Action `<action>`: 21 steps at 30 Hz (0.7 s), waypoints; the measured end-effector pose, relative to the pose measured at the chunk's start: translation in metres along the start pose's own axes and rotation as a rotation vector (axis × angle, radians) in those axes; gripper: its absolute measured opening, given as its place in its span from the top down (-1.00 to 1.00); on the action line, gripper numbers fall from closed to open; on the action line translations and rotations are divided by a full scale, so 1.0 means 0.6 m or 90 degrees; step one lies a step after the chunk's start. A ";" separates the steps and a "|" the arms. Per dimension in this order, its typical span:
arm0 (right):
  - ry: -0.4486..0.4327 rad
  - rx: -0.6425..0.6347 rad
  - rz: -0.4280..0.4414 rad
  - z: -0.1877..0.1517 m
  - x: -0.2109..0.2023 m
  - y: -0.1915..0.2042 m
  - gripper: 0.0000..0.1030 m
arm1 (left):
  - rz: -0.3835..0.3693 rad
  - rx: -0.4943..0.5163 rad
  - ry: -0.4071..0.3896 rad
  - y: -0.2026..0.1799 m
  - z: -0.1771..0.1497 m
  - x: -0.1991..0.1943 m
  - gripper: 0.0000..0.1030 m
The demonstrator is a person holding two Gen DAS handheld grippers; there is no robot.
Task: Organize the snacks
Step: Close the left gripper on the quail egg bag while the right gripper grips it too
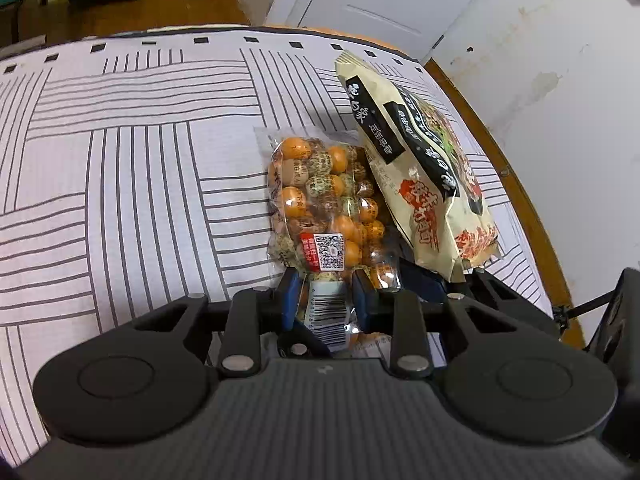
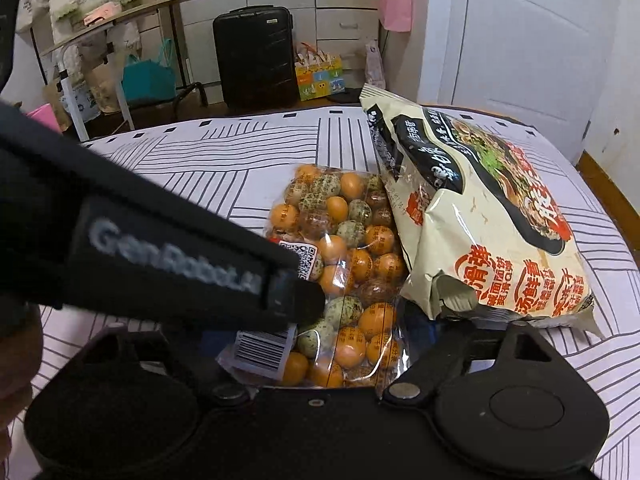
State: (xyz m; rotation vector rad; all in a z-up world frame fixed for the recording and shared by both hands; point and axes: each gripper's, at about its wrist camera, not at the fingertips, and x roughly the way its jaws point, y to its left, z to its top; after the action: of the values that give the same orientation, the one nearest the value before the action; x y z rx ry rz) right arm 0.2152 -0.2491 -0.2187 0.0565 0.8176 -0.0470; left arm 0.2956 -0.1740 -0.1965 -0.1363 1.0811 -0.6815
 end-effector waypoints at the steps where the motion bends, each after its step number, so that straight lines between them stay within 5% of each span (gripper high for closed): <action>1: 0.001 0.001 0.001 -0.001 -0.003 0.004 -0.66 | 0.001 0.000 0.001 -0.002 0.000 -0.001 0.48; 21: -0.007 -0.004 0.089 0.012 -0.055 0.022 -0.53 | 0.090 0.012 -0.003 -0.033 -0.013 -0.084 0.47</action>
State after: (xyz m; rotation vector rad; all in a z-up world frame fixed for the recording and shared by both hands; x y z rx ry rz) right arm 0.1985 -0.2357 -0.1892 0.1081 0.8015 0.0874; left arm 0.2657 -0.1593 -0.1532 -0.0444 1.0689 -0.5631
